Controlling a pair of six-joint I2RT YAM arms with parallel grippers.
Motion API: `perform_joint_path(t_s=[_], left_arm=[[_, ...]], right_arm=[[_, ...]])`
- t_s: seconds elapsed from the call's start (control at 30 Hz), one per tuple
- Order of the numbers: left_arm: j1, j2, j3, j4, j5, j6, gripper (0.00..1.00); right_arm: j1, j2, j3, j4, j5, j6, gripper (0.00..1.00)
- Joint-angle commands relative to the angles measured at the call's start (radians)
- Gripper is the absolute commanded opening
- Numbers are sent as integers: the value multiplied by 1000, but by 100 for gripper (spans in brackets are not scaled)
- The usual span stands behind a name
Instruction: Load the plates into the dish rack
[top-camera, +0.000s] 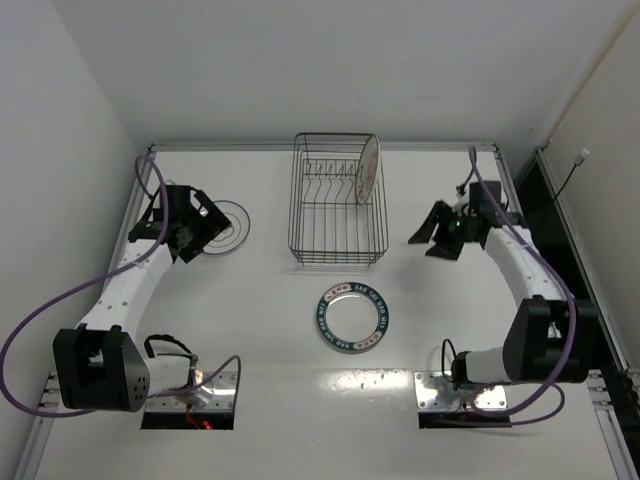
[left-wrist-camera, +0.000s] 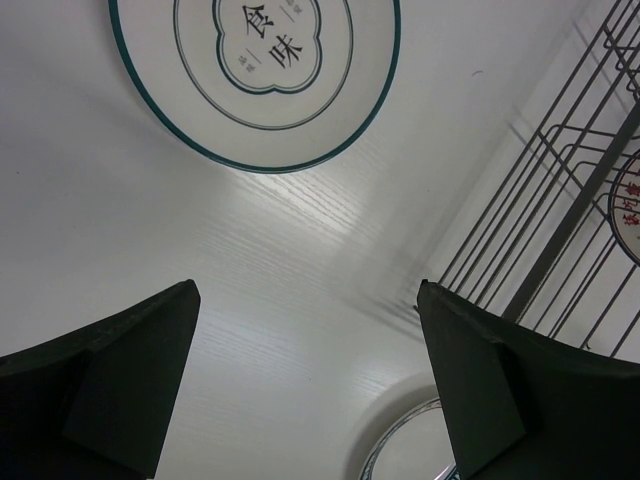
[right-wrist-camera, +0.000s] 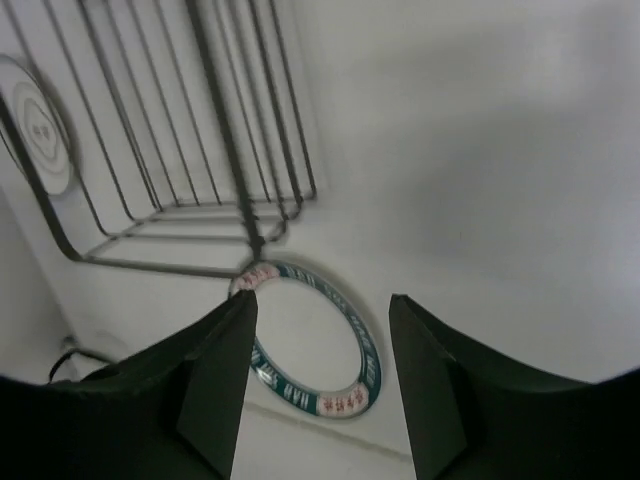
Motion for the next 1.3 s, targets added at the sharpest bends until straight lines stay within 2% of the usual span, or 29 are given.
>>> perform_joint_path(t_s=[0.0, 0.13, 0.3, 0.4, 0.6, 0.7, 0.8, 0.83, 0.93, 0.97, 1.03, 1.07, 1.13, 1.17, 1.27], left_arm=[[11, -42, -41, 41, 24, -10, 89], [2, -52, -82, 63, 24, -10, 89], [-38, -61, -104, 63, 24, 9, 89], [-75, -61, -104, 72, 24, 22, 89], [-106, -70, -104, 72, 24, 49, 89], [-106, -70, -104, 63, 24, 49, 89], [-106, -79, -104, 63, 24, 49, 89], [-106, -88, -104, 63, 24, 49, 89], [-106, -99, -104, 54, 24, 49, 89], [-106, -110, -104, 54, 24, 49, 89], [-106, -119, -104, 54, 24, 49, 89], [-106, -119, -104, 54, 24, 49, 89], [-115, -137, -113, 54, 24, 49, 89], [-126, -137, -113, 54, 15, 49, 89], [-149, -157, -122, 63, 15, 39, 89]], right_arm=[[-38, -23, -295, 183, -288, 73, 54], [8, -69, -499, 274, -304, 96, 57], [8, -120, -696, 408, -313, 139, 60], [32, -106, -762, 460, -302, 139, 60], [119, -11, -830, 627, -276, 248, 60], [169, 75, -796, 644, -235, 268, 56], [195, 152, -796, 707, -215, 292, 40], [204, 164, -796, 707, -215, 292, 29], [204, 149, -796, 654, -181, 283, 10], [204, 103, -787, 585, -167, 263, 0], [204, 37, -758, 494, -154, 236, 0], [204, -3, -744, 380, -137, 196, 0], [215, -124, -686, 257, -127, 148, 0], [236, -165, -657, 119, -127, 100, 0], [278, -339, -509, -98, -71, 41, 0]])
